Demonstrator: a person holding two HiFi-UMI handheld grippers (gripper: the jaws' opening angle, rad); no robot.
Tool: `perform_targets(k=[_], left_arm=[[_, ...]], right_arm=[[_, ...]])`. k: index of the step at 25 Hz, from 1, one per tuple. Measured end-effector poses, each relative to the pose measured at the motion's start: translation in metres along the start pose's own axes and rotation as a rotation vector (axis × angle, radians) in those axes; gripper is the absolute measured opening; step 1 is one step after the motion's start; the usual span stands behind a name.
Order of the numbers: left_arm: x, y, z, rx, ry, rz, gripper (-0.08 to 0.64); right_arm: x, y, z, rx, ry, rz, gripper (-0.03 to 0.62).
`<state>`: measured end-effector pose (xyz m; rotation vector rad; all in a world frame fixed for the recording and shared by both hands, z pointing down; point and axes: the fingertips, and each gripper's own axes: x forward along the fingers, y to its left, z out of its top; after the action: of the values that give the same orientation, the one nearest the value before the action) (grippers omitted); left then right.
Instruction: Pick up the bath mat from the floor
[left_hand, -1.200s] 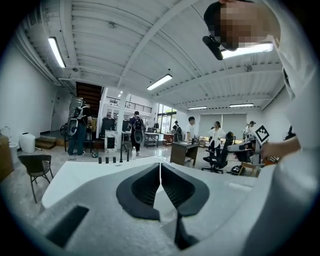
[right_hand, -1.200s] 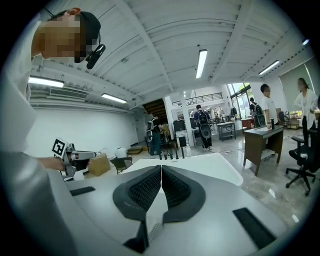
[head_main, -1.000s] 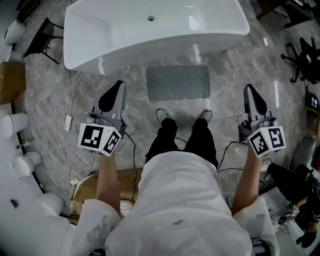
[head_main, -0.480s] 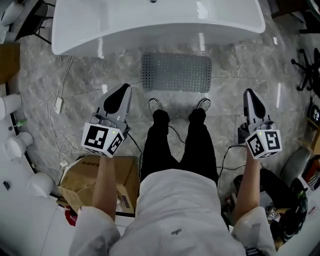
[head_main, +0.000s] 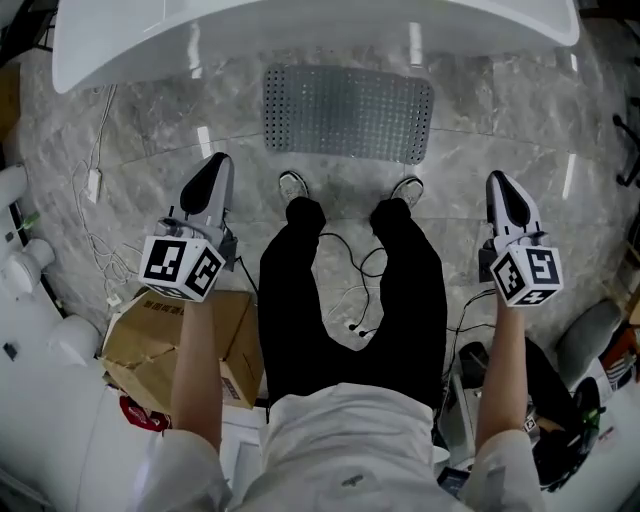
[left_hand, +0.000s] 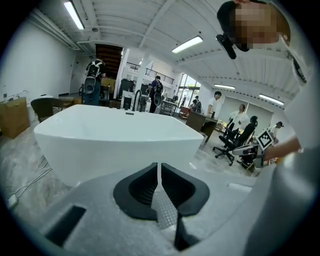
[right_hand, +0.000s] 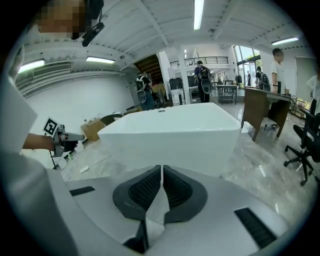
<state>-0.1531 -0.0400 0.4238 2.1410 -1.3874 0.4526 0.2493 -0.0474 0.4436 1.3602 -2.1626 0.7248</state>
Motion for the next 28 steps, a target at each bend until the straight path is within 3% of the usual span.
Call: perform_targets(k=[6, 11, 21, 24, 28], left_arm=[[0.062, 0.049, -0.09, 0.011, 0.089, 0.019, 0.021], [0.121, 0.099, -0.161, -0.014, 0.131, 0.034, 0.023], [0.212, 0.178, -0.316, -0.042, 0.26, 0.051, 0.094], [0.231, 0.2, -0.358, -0.059, 0.287, 0.072, 0.109], [0.258, 0.226, -0.412, -0.064, 0.35, 0.093, 0.149]], right_arm=[[0.074, -0.037, -0.079, -0.032, 0.075, 0.024, 0.009], [0.143, -0.078, -0.149, 0.008, 0.12, 0.02, 0.009], [0.261, -0.127, -0.297, -0.019, 0.227, 0.002, 0.013], [0.288, -0.133, -0.336, -0.008, 0.263, 0.008, 0.072], [0.318, -0.15, -0.382, 0.003, 0.298, -0.013, 0.084]])
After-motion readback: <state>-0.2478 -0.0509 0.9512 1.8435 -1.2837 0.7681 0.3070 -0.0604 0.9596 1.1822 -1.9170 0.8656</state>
